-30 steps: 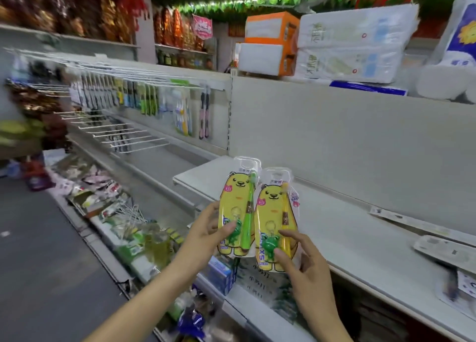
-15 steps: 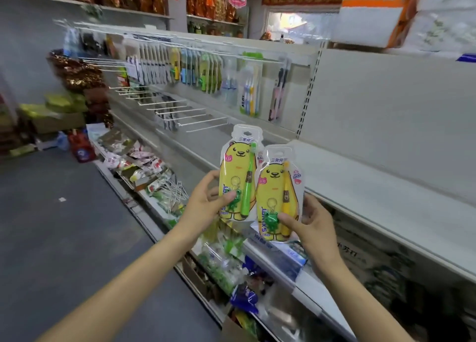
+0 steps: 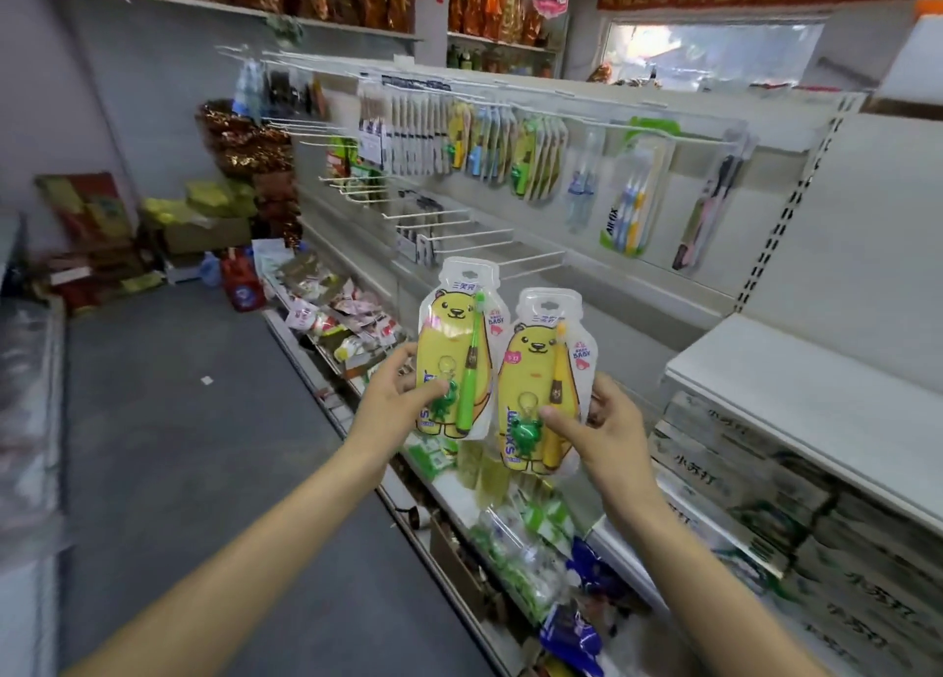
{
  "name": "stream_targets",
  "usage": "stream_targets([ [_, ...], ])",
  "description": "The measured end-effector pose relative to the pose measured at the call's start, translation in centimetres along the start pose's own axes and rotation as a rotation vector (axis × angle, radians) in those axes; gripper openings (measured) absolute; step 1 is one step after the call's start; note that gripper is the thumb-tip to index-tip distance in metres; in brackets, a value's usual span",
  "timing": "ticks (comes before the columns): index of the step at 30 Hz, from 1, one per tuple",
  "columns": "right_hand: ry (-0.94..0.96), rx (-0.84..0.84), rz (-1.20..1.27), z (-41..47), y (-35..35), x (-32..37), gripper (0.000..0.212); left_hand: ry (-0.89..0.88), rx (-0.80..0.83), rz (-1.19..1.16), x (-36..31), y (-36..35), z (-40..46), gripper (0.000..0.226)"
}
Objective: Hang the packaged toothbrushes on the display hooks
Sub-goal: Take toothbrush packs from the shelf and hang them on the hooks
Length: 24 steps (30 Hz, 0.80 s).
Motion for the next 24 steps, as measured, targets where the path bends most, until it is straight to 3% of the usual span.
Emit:
stream_targets([
  [11, 0.033, 0.079, -0.005, 11.1, -6.9, -0.4, 0.03, 0.001, -0.112, 0.023, 4.3, 8.6, 7.2, 0.035],
  [24, 0.122, 0.079, -0.008, 30.0, -14.5, -0.2, 0.033, -0.022, -0.138, 0.015, 8.2, 15.7, 24.5, 0.034],
])
Point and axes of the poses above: each hand's wrist, its own z-axis towards the middle knuckle, its own y-axis out of the back of the hand, x = y × z, the point moved 9 cm from there along z, towards the middle knuckle, and after that the axes turned 9 degrees about -y, right-handed, at the moved point
